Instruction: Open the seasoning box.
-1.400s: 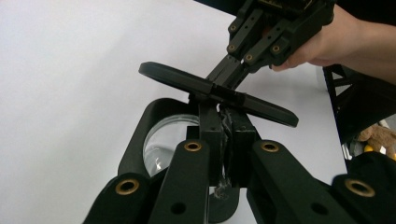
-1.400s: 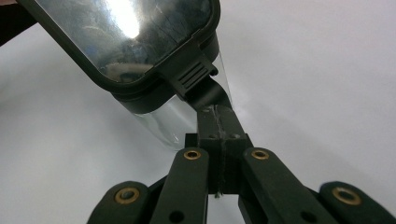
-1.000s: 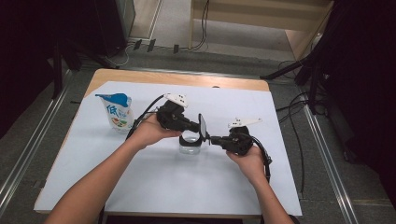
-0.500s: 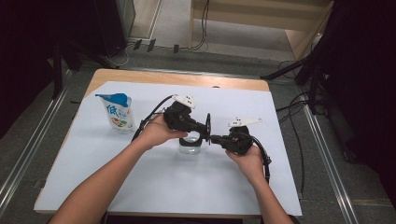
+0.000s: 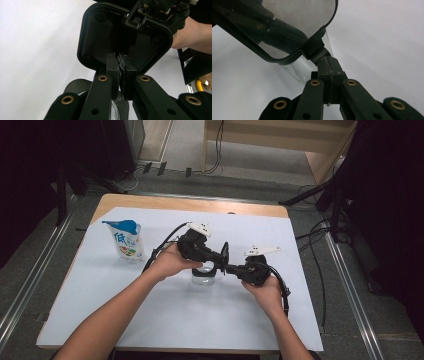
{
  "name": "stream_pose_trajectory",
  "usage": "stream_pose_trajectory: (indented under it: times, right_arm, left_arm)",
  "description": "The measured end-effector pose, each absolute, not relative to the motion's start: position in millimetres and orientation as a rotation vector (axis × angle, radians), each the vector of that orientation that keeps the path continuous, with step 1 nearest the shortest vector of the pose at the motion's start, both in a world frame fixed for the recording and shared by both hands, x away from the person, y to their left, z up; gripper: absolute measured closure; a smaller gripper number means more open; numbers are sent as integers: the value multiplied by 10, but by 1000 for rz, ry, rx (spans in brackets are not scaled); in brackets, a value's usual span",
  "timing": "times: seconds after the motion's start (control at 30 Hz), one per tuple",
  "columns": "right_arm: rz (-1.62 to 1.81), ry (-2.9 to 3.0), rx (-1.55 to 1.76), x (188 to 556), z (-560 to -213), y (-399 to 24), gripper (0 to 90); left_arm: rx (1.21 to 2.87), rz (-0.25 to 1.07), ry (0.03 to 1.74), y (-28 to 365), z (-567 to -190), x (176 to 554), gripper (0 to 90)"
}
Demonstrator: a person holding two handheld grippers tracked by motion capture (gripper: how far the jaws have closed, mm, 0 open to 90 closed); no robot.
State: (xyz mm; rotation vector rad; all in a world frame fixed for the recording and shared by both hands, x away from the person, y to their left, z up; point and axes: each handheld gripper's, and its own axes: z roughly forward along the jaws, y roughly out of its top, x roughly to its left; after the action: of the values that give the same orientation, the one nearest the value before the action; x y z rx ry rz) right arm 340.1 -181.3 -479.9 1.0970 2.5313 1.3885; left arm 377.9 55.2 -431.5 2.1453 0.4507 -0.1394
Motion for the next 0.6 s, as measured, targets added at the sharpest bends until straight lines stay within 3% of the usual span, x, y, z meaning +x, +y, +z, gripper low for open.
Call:
stream_pose_trajectory:
  times: [0.17,0.5,0.6]
  right_arm:
    - [1386,2520,1085,3393,-4792,-1826,900]
    - [1398,2485,1088,3281,-4751,-1930,811]
    - [1391,2504,1078,3238,-4752,-1923,757]
  left_arm:
    - [2152,-149,458,620,-4295,3795,815]
    - [2117,-174,477,828,-4230,3794,538]
    - [2102,-172,472,891,-4233,3757,495]
